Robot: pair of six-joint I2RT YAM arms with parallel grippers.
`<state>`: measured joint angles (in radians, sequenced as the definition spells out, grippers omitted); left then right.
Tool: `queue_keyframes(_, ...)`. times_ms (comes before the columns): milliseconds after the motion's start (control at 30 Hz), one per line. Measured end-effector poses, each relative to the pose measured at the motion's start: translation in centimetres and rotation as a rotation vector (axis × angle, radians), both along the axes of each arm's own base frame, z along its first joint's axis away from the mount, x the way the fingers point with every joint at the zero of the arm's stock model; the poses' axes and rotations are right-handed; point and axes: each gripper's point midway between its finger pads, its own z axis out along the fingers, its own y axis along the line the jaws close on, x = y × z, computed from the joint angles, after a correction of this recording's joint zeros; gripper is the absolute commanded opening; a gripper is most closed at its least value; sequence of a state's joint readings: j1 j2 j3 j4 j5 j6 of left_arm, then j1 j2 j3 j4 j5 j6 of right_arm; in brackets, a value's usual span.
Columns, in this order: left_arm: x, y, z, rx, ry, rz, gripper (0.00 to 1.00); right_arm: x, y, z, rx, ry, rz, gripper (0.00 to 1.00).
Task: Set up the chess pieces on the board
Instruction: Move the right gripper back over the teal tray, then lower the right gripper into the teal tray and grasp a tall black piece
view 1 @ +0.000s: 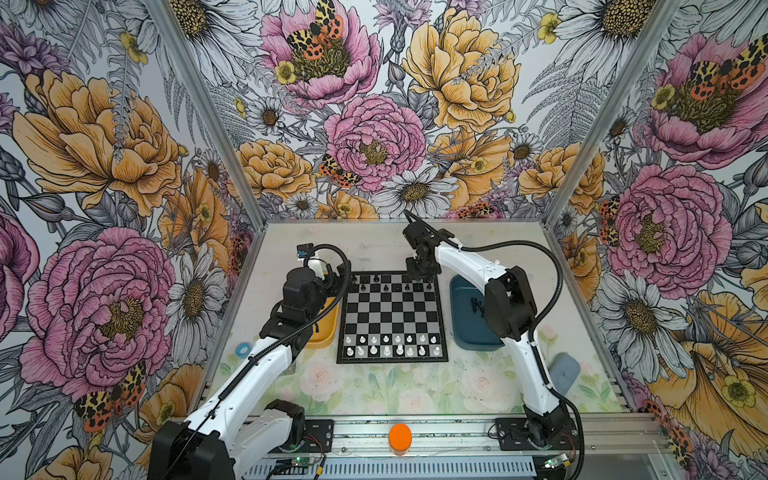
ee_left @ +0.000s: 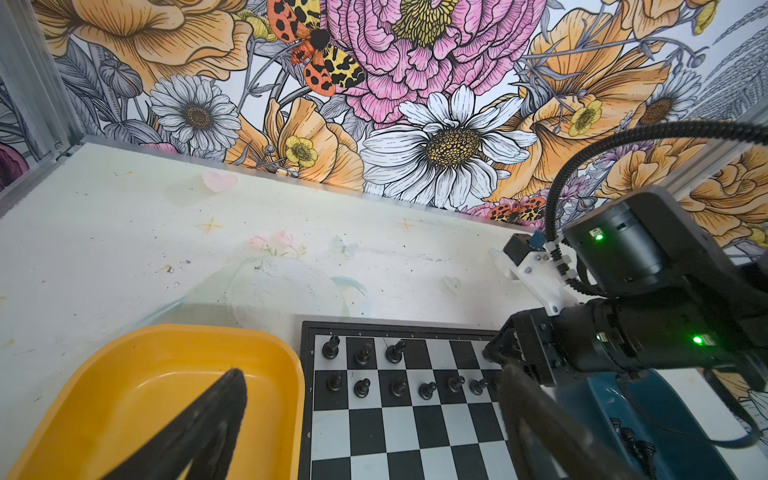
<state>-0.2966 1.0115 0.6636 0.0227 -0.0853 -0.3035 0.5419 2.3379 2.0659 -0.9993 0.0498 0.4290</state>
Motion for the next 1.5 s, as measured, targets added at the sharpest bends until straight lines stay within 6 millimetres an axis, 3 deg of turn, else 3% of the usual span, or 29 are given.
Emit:
queue_keyframes(167, 0.0, 0.0, 0.0, 0.000, 0.001, 0.000, 0.96, 0.1, 0.0, 0.4, 0.001, -0.007, 0.004, 0.39)
queue_keyframes(267, 0.0, 0.0, 0.0, 0.000, 0.001, 0.000, 0.96, 0.0, -0.2, 2.0, 0.003, -0.029, 0.007, 0.41)
queue_keyframes(433, -0.1, 0.0, 0.0, 0.000, 0.002, 0.000, 0.96, -0.1, -1.9, 8.6, 0.019, -0.152, 0.002, 0.41)
queue_keyframes(567, -0.1, 0.0, 0.0, -0.001, 0.002, 0.000, 0.95, -1.2, -5.8, 14.4, 0.027, -0.256, -0.045, 0.36)
queue_keyframes(667, -0.1, -0.1, 0.0, -0.001, 0.002, -0.002, 0.95, -2.5, -9.6, 15.9, 0.002, -0.284, -0.101, 0.30)
queue_keyframes(733, -0.1, -0.3, -0.1, -0.003, 0.004, -0.009, 0.95, -3.5, -11.8, 15.3, -0.025, -0.264, -0.136, 0.29)
queue_keyframes(833, -0.1, -0.9, -0.4, 0.000, 0.013, -0.023, 0.95, -4.9, -14.7, 11.9, -0.079, -0.181, -0.178, 0.30)
queue_keyframes(967, 0.1, -2.0, -1.0, 0.006, 0.033, -0.050, 0.94, -7.5, -16.0, 6.5, -0.121, -0.041, -0.178, 0.32)
queue_keyframes(1067, 0.1, -2.8, -1.0, 0.008, 0.037, -0.068, 0.94, -8.6, -16.4, 4.2, -0.116, 0.021, -0.185, 0.32)
queue_keyframes(1500, 0.6, -3.7, 0.5, 0.001, 0.013, -0.087, 0.94, -7.8, -17.2, 0.0, -0.069, 0.073, -0.232, 0.34)
